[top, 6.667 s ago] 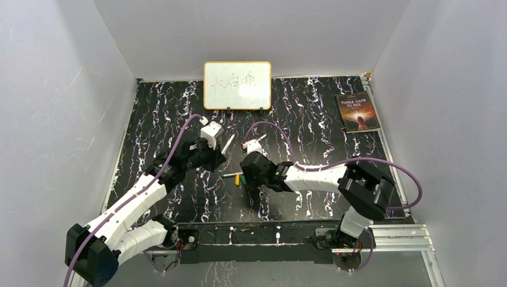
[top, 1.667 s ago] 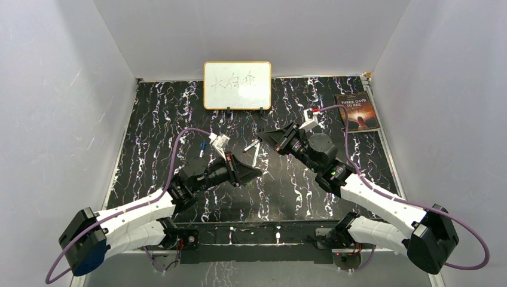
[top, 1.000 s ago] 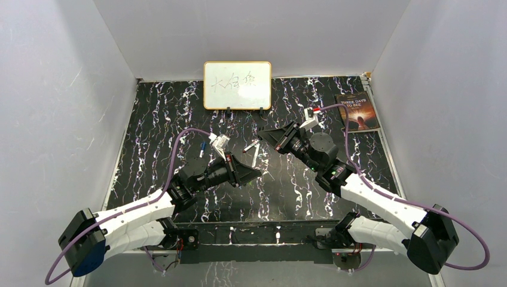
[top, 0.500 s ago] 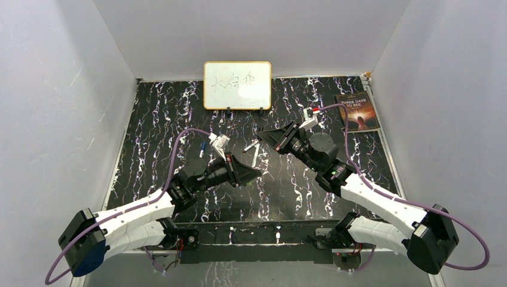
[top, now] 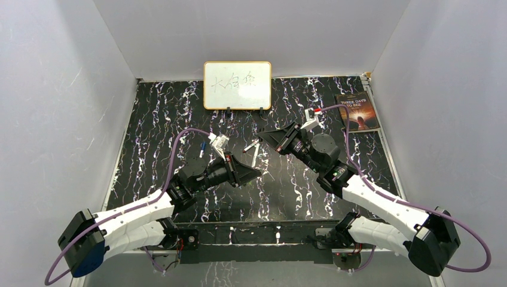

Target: Insert the pens into the pen caps

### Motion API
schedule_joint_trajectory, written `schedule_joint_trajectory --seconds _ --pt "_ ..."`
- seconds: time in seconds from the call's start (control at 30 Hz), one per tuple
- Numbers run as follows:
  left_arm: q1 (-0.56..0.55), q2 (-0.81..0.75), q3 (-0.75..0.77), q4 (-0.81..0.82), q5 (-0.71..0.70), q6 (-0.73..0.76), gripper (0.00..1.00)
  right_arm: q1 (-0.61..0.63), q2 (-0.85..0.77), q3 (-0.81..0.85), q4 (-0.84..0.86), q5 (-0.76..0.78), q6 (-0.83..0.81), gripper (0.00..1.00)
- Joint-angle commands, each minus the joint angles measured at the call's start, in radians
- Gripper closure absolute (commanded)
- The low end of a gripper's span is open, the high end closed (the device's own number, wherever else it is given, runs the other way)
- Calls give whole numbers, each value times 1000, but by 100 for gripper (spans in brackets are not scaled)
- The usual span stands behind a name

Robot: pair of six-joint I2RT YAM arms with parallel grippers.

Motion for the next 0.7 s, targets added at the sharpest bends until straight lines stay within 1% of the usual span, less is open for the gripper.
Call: schedule_joint_trajectory --seconds 0.0,0.47,0.53,0.67 --pt "-4 -33 19 31 -6 10 100 -6 -25 -9 47 -4 1 100" --pt "-5 -41 12 30 -2 9 100 -6 -3 4 84 -7 5 100" --pt "-5 -40 14 28 1 10 100 -8 0 53 49 11 -31 100" --pt "-6 -39 15 24 1 11 100 -11 12 71 48 6 -37 100"
